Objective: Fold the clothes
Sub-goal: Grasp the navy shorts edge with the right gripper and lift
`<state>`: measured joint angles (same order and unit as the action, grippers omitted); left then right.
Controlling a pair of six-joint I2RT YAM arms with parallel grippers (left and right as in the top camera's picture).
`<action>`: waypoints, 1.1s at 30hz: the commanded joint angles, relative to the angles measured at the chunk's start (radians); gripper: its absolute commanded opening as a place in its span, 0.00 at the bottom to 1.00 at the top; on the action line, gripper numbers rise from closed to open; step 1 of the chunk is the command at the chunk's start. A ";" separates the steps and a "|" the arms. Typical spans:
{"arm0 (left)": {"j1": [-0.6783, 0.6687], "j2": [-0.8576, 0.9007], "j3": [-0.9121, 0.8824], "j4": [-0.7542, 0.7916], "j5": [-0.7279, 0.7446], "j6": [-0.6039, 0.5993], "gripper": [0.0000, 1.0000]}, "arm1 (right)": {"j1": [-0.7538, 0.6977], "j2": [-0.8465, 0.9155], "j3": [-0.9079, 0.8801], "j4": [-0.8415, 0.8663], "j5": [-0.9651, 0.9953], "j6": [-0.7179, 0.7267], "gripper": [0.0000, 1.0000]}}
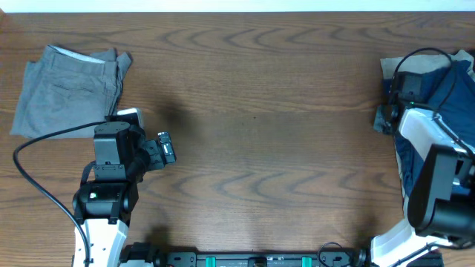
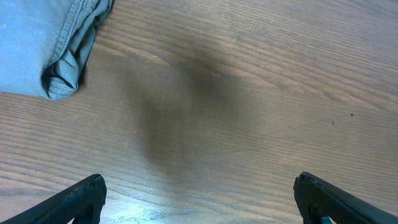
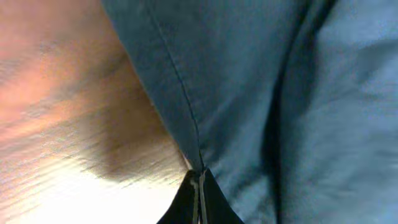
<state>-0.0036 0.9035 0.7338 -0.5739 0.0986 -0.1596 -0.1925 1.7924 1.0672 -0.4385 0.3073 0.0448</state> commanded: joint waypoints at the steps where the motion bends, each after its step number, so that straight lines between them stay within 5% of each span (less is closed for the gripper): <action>1: 0.005 0.006 0.027 -0.002 0.006 0.009 0.98 | -0.009 -0.142 0.129 -0.040 -0.056 0.002 0.01; 10: 0.005 0.006 0.027 -0.002 0.006 0.009 0.98 | -0.011 -0.307 0.259 -0.114 -0.110 -0.001 0.01; 16: 0.005 0.006 0.027 -0.002 0.006 0.009 0.98 | 0.023 -0.333 0.268 -0.125 -0.337 0.001 0.01; 21: 0.005 0.006 0.027 -0.002 0.006 0.009 0.98 | 0.142 -0.383 0.328 -0.043 -0.598 0.137 0.01; 28: 0.005 0.006 0.027 -0.002 0.006 0.009 0.98 | 0.378 -0.346 0.336 0.097 -0.529 0.221 0.02; 31: 0.005 0.006 0.027 -0.002 0.006 0.009 0.98 | 0.451 -0.279 0.336 0.082 -0.505 0.220 0.21; 32: 0.005 0.006 0.027 -0.001 0.006 0.009 0.98 | 0.471 -0.250 0.336 0.081 -0.505 0.220 0.38; 33: 0.005 0.006 0.027 -0.001 0.006 0.009 0.98 | 0.489 -0.215 0.336 0.080 -0.494 0.220 0.69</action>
<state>-0.0036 0.9081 0.7338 -0.5758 0.0986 -0.1596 0.2584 1.4895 1.3964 -0.3466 -0.2020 0.2447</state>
